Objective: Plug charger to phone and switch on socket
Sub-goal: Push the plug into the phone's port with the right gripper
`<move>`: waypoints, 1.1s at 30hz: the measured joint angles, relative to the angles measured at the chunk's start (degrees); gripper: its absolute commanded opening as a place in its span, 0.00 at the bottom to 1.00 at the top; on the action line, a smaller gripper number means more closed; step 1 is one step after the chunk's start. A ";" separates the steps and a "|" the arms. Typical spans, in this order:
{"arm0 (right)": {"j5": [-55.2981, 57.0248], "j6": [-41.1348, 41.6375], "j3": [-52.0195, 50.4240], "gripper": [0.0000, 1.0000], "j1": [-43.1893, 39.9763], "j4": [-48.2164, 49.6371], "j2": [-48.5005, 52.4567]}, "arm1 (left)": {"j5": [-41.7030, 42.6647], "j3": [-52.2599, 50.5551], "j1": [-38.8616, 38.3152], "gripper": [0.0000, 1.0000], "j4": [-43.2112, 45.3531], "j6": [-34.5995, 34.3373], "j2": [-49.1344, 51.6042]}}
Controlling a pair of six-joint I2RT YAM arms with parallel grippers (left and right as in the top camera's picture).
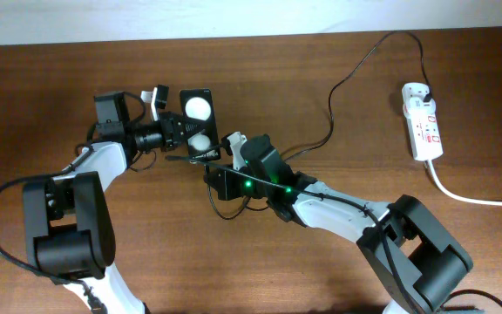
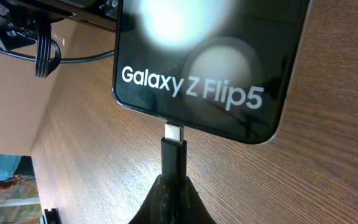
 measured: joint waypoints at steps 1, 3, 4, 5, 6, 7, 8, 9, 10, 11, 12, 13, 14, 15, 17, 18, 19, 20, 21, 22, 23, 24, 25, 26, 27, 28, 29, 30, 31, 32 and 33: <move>-0.02 0.02 0.00 0.04 0.00 0.00 0.00 | -0.02 0.00 0.00 0.00 -0.07 0.00 0.00; 0.00 -0.02 -0.02 0.04 0.00 0.00 0.00 | 0.00 0.00 0.02 0.00 -0.24 0.00 0.00; 0.00 0.02 -0.02 0.04 0.00 0.00 0.00 | 0.00 0.00 0.02 0.00 -0.24 -0.24 0.02; 0.00 -0.02 -0.02 0.04 0.00 0.00 0.00 | 0.00 0.00 0.00 0.00 -0.26 -0.79 0.00; 0.00 0.02 -0.02 0.04 0.00 0.00 0.00 | 0.00 0.00 0.02 0.00 -0.26 -1.16 0.00; 0.00 0.00 -0.02 0.04 0.00 0.02 0.00 | 0.00 0.00 0.02 0.00 -0.26 -1.79 0.00; 0.15 0.00 -0.02 0.04 0.00 0.07 0.00 | 0.00 0.00 0.00 0.00 -0.35 -2.01 0.00; 0.22 0.00 -0.02 0.04 0.00 0.07 0.00 | -0.02 0.00 0.00 0.00 -0.37 -2.14 0.00; 0.22 0.02 -0.02 0.04 0.00 0.07 0.00 | -0.02 0.00 0.00 0.00 -0.39 -2.16 0.02; 0.22 -0.02 -0.02 0.04 0.00 0.09 0.00 | -0.02 0.00 0.00 0.00 -0.42 -2.27 0.00; 0.22 -0.04 -0.02 0.04 0.00 0.09 0.00 | -0.04 0.00 0.00 0.00 -0.42 -2.32 0.02; 0.28 -0.02 -0.02 0.04 0.00 0.09 0.00 | -0.15 0.00 0.00 0.00 -0.42 -2.34 0.00; 0.37 0.02 -0.02 0.04 0.00 0.09 0.00 | -0.20 0.00 0.00 0.00 -0.42 -2.36 0.00; 0.42 0.00 -0.02 0.04 0.00 0.09 0.00 | -0.22 0.00 0.00 0.00 -0.42 -2.36 0.02; 0.81 -0.02 -0.02 0.04 0.07 0.07 0.00 | -0.24 0.00 0.00 0.00 -0.39 -2.36 0.02; 0.98 0.00 -0.02 0.04 0.11 0.07 0.00 | -0.28 0.00 0.00 0.00 -0.39 -2.36 0.00; 1.14 -0.04 -0.02 0.04 0.13 0.09 0.00 | -0.35 0.00 0.00 0.00 -0.39 -2.36 0.00; 1.29 0.00 -0.02 0.04 0.17 0.07 0.00 | -0.37 0.00 0.00 0.00 -0.37 -2.32 0.02; 1.40 -0.02 -0.02 0.04 0.22 0.07 0.00 | -0.37 0.00 0.00 0.00 -0.35 -2.32 0.02; 1.51 0.02 -0.02 0.04 0.22 0.09 0.00 | -0.35 0.00 0.00 0.00 -0.24 -2.32 0.02; 1.51 0.00 -0.02 0.04 0.22 0.07 0.00 | -0.35 0.00 0.00 0.00 -0.22 -2.21 0.00; 1.51 0.00 -0.02 0.04 0.22 0.07 0.00 | -0.20 0.00 0.00 0.00 -0.17 -2.05 0.00; 1.51 0.00 -0.02 0.04 0.22 0.07 0.00 | -0.15 0.00 0.00 0.00 -0.17 -1.86 0.00; 1.57 0.00 -0.02 0.04 0.22 0.07 0.00 | -0.13 0.00 0.00 0.00 -0.15 -1.77 0.00; 1.73 -0.04 -0.02 0.04 0.22 0.09 0.00 | 0.11 0.00 0.00 0.00 0.04 -1.64 0.00; 1.73 -0.02 -0.02 0.04 0.22 0.09 0.00 | 0.37 0.00 0.00 0.00 0.26 -1.42 0.00; 1.73 -0.04 -0.02 0.04 0.22 0.15 0.00 | 0.57 0.00 0.00 0.00 0.42 -1.18 0.00; 1.73 0.04 -0.02 0.04 0.22 0.26 0.00 | 0.70 0.00 0.00 0.00 0.50 -1.03 0.00; 1.73 0.09 -0.04 0.04 0.22 0.48 0.00 | 0.76 0.00 0.00 0.00 0.63 -1.01 0.00; 1.70 0.26 -0.04 0.04 0.22 0.76 0.00 | 0.94 0.00 0.00 0.00 0.79 -1.01 0.00; 1.70 0.37 -0.04 0.04 0.22 0.94 0.00 | 1.03 0.00 0.00 0.00 0.85 -1.01 0.00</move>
